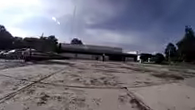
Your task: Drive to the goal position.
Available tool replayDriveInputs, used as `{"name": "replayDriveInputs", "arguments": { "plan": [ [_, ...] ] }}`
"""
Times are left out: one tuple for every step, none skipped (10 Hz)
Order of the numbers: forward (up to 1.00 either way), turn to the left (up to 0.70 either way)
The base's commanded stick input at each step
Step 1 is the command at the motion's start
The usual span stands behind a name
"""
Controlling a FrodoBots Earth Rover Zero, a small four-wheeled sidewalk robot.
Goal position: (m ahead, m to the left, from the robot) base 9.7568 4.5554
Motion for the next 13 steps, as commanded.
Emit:
{"name": "replayDriveInputs", "arguments": {
  "plan": [
    [0.7, 0.0],
    [0.7, 0.0],
    [0.7, 0.0],
    [0.7, 0.0],
    [0.7, 0.0],
    [0.7, 0.0],
    [0.7, 0.0],
    [0.7, 0.0],
    [0.7, 0.0],
    [0.7, 0.0],
    [0.7, 0.0],
    [0.7, 0.0],
    [0.7, 0.0]
  ]
}}
